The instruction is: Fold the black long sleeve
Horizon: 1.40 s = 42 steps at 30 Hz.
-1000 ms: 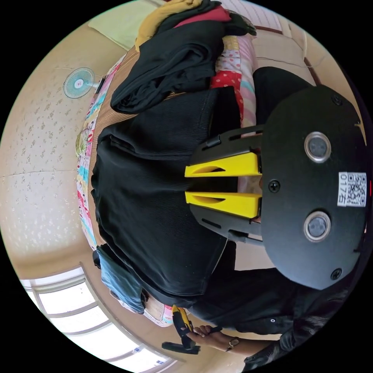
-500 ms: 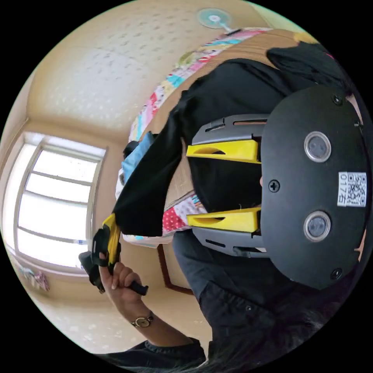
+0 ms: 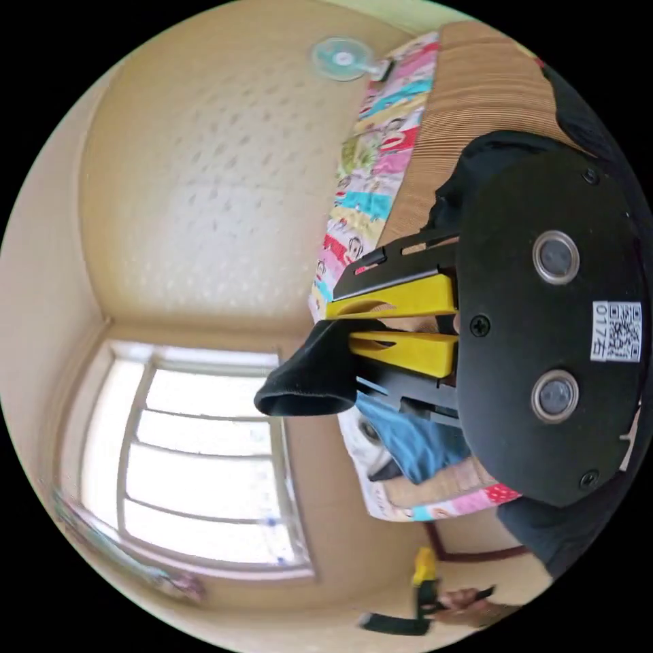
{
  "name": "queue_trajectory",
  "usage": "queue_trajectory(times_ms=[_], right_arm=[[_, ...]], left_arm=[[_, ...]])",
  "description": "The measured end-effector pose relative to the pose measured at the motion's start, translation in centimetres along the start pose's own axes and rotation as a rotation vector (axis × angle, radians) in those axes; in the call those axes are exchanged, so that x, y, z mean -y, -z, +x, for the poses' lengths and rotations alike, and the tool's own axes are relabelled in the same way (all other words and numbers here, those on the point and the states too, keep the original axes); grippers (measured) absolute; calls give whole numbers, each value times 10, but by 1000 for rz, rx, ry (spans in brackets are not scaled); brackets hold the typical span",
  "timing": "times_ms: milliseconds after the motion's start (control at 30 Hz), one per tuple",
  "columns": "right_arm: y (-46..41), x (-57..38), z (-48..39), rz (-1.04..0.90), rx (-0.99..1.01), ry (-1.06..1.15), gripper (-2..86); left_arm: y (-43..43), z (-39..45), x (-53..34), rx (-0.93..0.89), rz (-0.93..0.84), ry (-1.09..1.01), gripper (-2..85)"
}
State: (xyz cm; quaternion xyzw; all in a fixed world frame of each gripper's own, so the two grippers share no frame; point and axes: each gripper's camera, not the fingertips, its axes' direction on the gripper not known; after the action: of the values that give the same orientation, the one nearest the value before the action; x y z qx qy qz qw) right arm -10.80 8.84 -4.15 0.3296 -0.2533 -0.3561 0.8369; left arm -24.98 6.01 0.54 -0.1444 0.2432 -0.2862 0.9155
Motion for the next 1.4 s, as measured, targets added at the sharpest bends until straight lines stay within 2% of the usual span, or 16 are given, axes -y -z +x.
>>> queue_trajectory(times_ms=[100,167,267,433,500,600,700,767,867,933,1000,1067,1100,1133,1233,1400], right_arm=[[-15,-10,134,-95,-118,-188,59],[-28,-61,228,-347,-253,-311,99],[-8,-139,277,-534,-337,-350,112],[67,-223,226,-572,-251,-241,124],[93,-249,188,-582,-170,-193,126],[119,-288,130,-603,-106,-116,121],[114,-325,97,-709,-124,-67,75],[128,-339,91,-653,-108,-156,40],[150,-339,96,-696,29,-215,26],[180,-339,112,-635,1,-325,30],[218,-340,134,-548,-132,-411,51],[256,-351,167,-505,-417,-531,95],[260,-356,175,-514,-457,-550,101],[258,-367,192,-581,-436,-582,105],[220,-407,217,-854,-131,-644,63],[243,-382,225,-893,-194,-534,38]], left_arm=[[-40,0,-26,15,-134,-10,152],[-84,-2,-49,-25,-246,-5,152],[-142,0,-72,-36,-374,-29,151],[-209,8,-97,41,-483,-121,140],[-212,14,-105,113,-450,-156,124],[-218,23,-118,149,-485,-234,56],[-215,12,-123,99,-537,-211,18],[-189,-1,-118,119,-504,-203,7],[-159,-18,-132,239,-471,-184,7],[-145,-33,-144,291,-456,-155,11],[-129,-49,-151,279,-422,-87,15],[-108,-65,-153,214,-344,-30,22],[-104,-67,-152,186,-327,-32,25],[-99,-68,-150,139,-305,-43,32],[-101,-59,-143,94,-309,-110,46],[-125,-33,-151,127,-381,-250,57]])
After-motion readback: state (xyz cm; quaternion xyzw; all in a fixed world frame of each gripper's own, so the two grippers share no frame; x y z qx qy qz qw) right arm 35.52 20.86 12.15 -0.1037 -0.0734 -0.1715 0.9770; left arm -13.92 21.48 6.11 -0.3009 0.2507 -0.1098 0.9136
